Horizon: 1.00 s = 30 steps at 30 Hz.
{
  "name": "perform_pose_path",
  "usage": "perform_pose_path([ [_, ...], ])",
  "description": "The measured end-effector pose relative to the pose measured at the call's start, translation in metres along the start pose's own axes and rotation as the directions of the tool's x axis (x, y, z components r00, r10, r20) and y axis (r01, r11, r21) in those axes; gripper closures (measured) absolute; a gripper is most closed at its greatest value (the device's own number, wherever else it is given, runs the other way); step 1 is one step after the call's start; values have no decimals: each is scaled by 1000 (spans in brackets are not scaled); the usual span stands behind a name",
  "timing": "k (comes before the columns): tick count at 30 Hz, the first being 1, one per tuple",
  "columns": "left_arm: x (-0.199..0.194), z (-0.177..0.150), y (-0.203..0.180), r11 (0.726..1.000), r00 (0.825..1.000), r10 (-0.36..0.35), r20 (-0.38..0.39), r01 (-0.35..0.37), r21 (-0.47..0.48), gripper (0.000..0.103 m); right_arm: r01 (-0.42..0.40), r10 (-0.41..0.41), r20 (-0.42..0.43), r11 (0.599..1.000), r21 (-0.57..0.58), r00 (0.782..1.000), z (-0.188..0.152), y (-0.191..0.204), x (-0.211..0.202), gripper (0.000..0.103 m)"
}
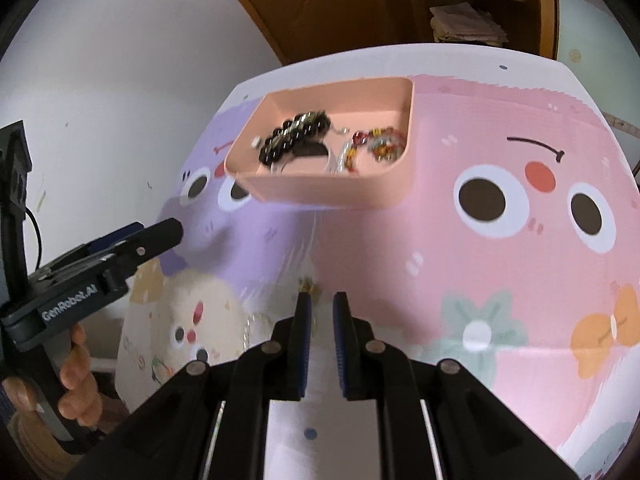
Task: Organize jewelry
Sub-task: 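Move both tools back over the pearl necklace and small gold pieces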
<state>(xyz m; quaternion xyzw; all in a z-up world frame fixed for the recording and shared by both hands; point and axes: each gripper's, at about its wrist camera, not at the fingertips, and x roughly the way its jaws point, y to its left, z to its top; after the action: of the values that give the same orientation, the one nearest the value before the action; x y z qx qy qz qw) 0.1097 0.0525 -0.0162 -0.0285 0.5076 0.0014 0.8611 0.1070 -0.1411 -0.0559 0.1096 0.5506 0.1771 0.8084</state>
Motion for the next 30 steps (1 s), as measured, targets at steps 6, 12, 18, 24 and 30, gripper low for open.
perform_pose_path([
  [6,-5,-30,11,1000,999,-21,-31,21,5,35,15,-15,-21,1000,-27,1000,-20,9,0,92],
  [12,-9,-60,20,998,996,-58,-61,59,13,34,17,-18,-28,999,-43,999,-38,12,-1,92],
  [18,-4,-85,10,993,989,-83,-121,92,72,34,27,-28,-30,998,-54,999,-51,13,1,92],
  [24,10,-101,-14,981,981,-89,-174,116,153,34,38,-40,-47,998,-42,998,-58,8,5,92],
  [30,19,-105,-34,965,973,-83,-213,132,226,34,49,-51,-43,998,-43,998,-62,9,3,92],
])
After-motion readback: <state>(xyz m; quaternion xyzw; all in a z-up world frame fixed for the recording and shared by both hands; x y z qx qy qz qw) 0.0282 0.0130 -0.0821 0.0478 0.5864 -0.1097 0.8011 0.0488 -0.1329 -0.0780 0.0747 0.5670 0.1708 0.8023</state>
